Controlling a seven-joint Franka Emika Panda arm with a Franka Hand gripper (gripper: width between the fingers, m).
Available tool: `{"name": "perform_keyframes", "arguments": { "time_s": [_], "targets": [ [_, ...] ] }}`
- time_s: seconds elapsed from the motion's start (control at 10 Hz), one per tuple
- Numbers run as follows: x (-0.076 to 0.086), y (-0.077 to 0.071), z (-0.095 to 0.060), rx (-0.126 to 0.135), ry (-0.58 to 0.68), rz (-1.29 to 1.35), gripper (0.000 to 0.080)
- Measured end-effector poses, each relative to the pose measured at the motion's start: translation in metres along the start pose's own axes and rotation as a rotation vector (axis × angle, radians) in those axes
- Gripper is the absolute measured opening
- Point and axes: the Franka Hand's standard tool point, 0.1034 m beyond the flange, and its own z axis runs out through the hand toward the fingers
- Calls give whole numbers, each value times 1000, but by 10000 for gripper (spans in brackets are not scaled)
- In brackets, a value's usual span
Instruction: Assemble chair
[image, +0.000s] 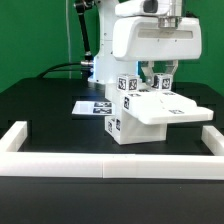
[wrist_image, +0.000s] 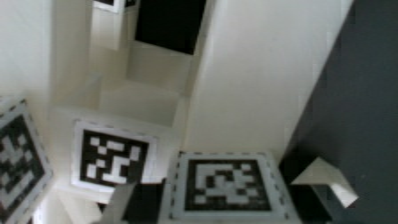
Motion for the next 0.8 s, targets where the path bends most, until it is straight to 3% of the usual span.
{"name": "perform_keyframes", "arguments": {
  "time_s": [0.3, 0.4, 0.5, 0.7, 0.8],
  "targets": [
    [0, -1, 0, 7, 3, 258, 280],
    [0, -1, 0, 7, 2, 291, 355],
    [0, -1, 0, 7, 2, 289, 355],
    [0, 0, 0, 6, 2, 209, 619],
    [0, -2, 0, 7, 3, 205, 640]
  ]
}}
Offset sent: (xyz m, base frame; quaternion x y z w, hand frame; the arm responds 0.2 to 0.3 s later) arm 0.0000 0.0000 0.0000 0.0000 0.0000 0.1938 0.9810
